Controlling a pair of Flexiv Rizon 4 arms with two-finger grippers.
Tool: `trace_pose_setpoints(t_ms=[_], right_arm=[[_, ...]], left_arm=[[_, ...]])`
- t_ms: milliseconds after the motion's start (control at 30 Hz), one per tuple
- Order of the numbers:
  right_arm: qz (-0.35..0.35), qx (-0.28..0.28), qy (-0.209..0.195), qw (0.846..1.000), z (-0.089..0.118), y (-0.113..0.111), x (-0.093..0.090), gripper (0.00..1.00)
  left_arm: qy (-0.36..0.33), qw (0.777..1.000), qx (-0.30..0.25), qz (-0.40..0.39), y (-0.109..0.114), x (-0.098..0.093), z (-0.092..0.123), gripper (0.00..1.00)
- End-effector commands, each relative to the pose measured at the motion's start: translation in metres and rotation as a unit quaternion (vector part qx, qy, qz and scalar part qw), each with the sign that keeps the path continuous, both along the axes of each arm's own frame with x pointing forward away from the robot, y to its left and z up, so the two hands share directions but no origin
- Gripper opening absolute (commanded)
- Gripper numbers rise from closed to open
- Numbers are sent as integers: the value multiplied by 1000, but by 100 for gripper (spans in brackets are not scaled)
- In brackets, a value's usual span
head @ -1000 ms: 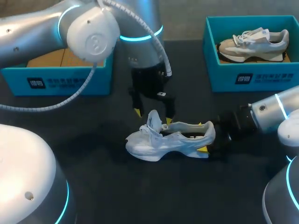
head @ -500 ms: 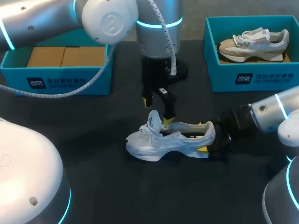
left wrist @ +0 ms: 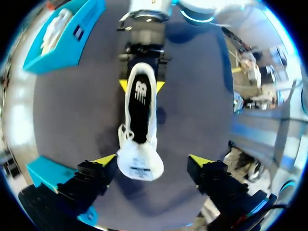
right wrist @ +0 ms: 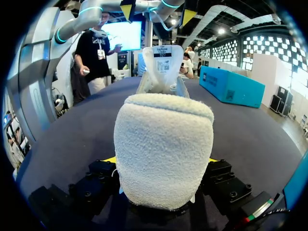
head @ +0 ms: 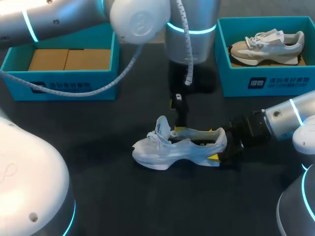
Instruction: Take the shoe out of the shoebox, open the shoe tongue, remove and reinsert the insole, then place the shoe into the shoebox
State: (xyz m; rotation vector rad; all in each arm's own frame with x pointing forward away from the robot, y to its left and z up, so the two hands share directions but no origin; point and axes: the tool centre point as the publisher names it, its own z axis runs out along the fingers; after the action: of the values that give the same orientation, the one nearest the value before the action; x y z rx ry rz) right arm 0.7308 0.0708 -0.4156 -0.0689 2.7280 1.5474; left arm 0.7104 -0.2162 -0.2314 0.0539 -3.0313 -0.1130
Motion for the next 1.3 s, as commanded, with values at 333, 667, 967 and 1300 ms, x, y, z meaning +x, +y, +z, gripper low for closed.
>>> trace_pose_setpoints(t_ms=[333, 667, 967, 1300], right_arm=[[-1, -1, 0, 1000, -7, 0, 1, 0], [-1, -1, 0, 1000, -7, 0, 1, 0], [-1, -1, 0, 1000, -7, 0, 1, 0], [-1, -1, 0, 1000, -7, 0, 1, 0]], left_arm=[[-33, 995, -57, -77, -39, 11, -10, 0], [-18, 990, -73, -118, -69, 13, -47, 0], [-16, 991, -72, -114, -70, 13, -52, 0], [-16, 991, -72, -114, -70, 13, -52, 0]])
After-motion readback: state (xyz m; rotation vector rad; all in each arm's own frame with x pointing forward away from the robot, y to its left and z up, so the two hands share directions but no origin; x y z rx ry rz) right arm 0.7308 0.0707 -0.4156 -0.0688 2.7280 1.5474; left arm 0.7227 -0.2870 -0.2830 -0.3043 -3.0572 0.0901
